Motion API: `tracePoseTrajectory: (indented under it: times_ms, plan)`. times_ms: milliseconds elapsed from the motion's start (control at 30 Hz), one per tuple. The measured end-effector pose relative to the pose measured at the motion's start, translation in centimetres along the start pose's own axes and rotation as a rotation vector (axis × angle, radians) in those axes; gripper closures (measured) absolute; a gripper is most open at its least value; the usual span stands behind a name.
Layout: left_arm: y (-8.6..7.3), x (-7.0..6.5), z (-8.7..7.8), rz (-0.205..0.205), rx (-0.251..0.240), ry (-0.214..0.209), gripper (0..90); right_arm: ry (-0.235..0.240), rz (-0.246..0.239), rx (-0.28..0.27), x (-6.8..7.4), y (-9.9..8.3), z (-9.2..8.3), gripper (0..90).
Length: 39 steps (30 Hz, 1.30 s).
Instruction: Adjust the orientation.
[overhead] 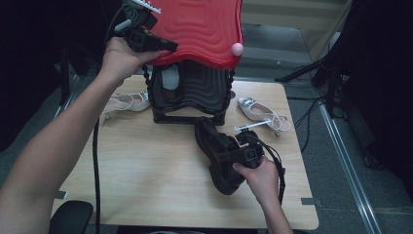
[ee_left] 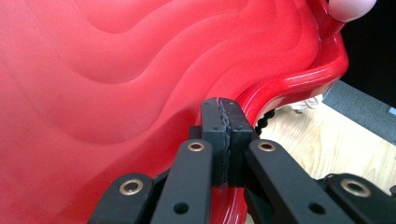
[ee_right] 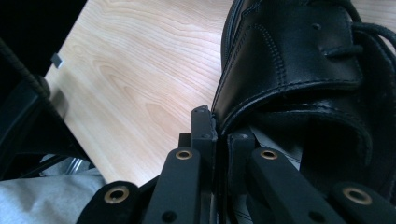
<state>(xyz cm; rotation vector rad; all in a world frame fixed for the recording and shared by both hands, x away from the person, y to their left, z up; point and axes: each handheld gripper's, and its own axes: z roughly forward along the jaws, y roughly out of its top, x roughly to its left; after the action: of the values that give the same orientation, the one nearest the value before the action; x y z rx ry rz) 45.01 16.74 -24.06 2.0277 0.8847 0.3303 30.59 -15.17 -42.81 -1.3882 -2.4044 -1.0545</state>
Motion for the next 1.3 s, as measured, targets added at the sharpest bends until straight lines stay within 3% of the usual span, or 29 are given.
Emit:
tracePoseTrajectory:
  times_ms: [667,967,1300]
  plan:
    - [-0.2,0.3,-0.1,-0.011,0.014,0.001,90.0,0.011,-0.084,-0.043,3.3,2.2,-4.7,85.2]
    - [-0.4,0.4,-0.2,-0.014,0.01,-0.005,90.0,-0.026,-0.138,-0.093,5.0,4.8,-6.3,85.1]
    - [-0.4,0.4,-0.2,-0.019,0.009,-0.009,90.0,-0.091,-0.137,-0.164,4.5,8.8,-5.8,85.0]
